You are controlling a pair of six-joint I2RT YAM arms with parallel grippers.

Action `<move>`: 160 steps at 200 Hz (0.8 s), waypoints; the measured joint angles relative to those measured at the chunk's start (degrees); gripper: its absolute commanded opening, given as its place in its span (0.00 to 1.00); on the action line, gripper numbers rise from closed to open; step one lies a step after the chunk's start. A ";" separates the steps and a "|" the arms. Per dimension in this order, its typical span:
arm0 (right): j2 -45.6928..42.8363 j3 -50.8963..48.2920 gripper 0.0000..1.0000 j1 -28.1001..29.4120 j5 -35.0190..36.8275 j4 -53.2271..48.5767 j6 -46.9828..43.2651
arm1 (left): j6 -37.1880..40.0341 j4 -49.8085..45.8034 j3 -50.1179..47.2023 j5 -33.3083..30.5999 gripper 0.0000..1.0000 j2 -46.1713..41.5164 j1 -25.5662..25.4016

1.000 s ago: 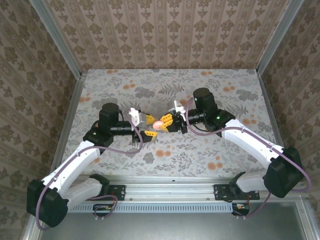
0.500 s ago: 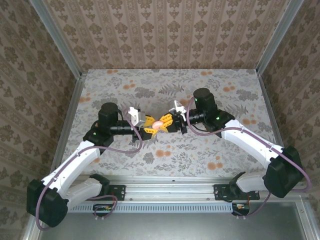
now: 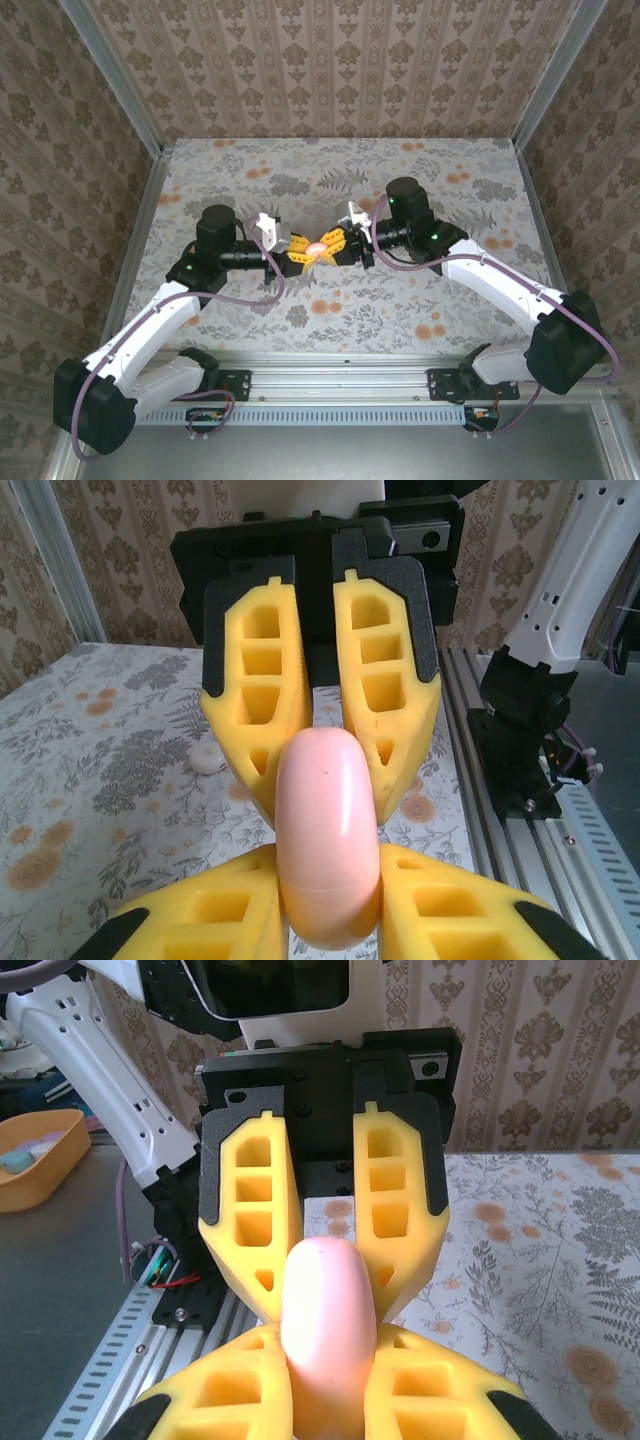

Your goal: Insert wireless bluetooth earbuds into charging case

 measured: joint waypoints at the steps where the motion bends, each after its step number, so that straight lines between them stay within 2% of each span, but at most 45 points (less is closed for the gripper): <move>1: 0.00 0.00 0.10 0.00 0.00 0.00 0.00 | 0.00 -0.09 0.00 0.00 0.21 0.00 0.00; 23: 0.04 0.00 0.15 -0.04 0.02 -0.04 -0.02 | 0.24 -0.37 0.02 -0.07 0.18 0.00 0.00; 39: 0.04 0.00 0.30 -0.02 0.24 -0.28 -0.13 | 0.50 -0.76 0.11 -0.26 0.18 0.00 -0.02; 53: 0.04 0.04 0.35 -0.02 0.55 -1.16 -0.61 | 1.31 -1.57 0.26 -0.48 0.18 -0.02 -0.04; 98: 0.04 2.36 0.36 0.04 1.77 -6.69 -3.04 | 3.50 -3.65 0.39 -1.79 0.18 -0.02 -0.02; 160: 0.11 3.63 0.34 0.42 1.77 -8.15 -3.30 | 4.44 -4.94 0.72 -2.01 0.18 -0.02 -0.04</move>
